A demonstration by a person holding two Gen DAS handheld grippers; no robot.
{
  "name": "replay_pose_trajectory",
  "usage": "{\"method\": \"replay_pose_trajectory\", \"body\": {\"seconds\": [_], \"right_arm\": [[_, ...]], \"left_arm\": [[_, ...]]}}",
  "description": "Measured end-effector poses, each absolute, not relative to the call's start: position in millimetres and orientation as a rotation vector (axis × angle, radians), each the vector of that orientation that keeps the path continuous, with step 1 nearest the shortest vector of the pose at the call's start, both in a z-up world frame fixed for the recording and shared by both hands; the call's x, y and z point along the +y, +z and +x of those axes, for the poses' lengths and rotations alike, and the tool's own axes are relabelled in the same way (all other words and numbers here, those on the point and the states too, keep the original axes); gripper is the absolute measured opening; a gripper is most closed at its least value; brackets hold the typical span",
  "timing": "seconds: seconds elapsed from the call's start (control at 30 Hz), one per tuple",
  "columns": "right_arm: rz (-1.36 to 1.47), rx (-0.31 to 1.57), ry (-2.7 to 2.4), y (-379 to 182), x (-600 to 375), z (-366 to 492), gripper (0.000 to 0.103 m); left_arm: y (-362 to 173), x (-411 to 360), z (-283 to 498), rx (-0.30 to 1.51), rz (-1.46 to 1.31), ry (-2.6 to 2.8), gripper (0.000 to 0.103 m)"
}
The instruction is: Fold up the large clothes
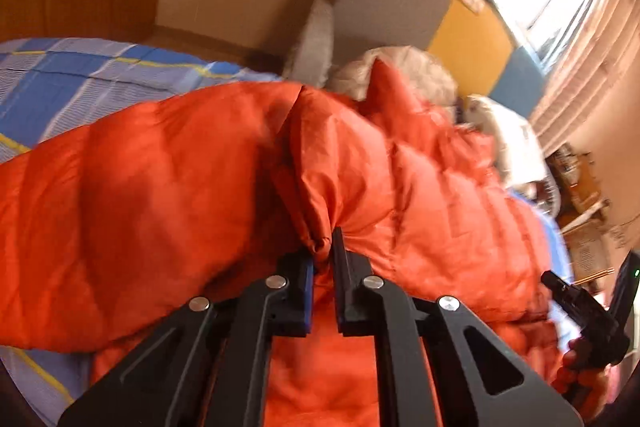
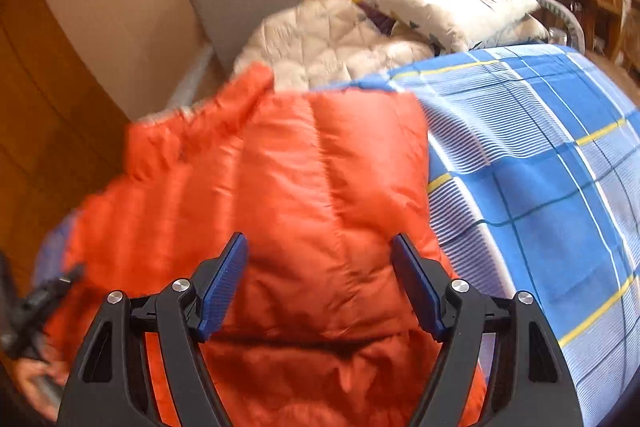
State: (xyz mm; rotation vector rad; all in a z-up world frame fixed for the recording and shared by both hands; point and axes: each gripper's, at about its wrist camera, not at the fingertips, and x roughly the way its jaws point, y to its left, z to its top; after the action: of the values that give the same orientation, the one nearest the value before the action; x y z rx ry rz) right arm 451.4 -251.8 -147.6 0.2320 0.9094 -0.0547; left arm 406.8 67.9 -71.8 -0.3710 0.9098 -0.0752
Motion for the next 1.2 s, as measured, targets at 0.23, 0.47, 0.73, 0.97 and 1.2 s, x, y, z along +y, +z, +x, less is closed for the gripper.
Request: {"method": "replay_pose_trajectory", "body": {"seconds": [0.23,0.47,0.73,0.97,1.2], "right_arm": [[0.082,0.943,-0.132,-176.8,-234.7,461.2,0.074],[0.043,0.91,-0.141,-155.7,-227.4,436.7,0.078],[-0.01,0.879,-0.061,-143.0,-188.8,377.0,0.082],[-0.029,0.885,-0.022,-148.3,-169.1,341.6,0.082],[-0.023,0.882,-0.025,-154.3,-167.3,326.1,0.083]], "left_arm": [[-93.9,60.1,408.2,0.947,-0.275,-0.027,0.014],[-68.2,67.3,369.2,0.876,-0.263,0.013,0.06],[-56.4,109.9,303.8,0.831,-0.339,0.065,0.066],[-62.2,182.3,248.7,0.804,-0.477,0.152,0.07],[-83.5,274.7,199.6,0.773,-0.701,0.317,0.07]]}}
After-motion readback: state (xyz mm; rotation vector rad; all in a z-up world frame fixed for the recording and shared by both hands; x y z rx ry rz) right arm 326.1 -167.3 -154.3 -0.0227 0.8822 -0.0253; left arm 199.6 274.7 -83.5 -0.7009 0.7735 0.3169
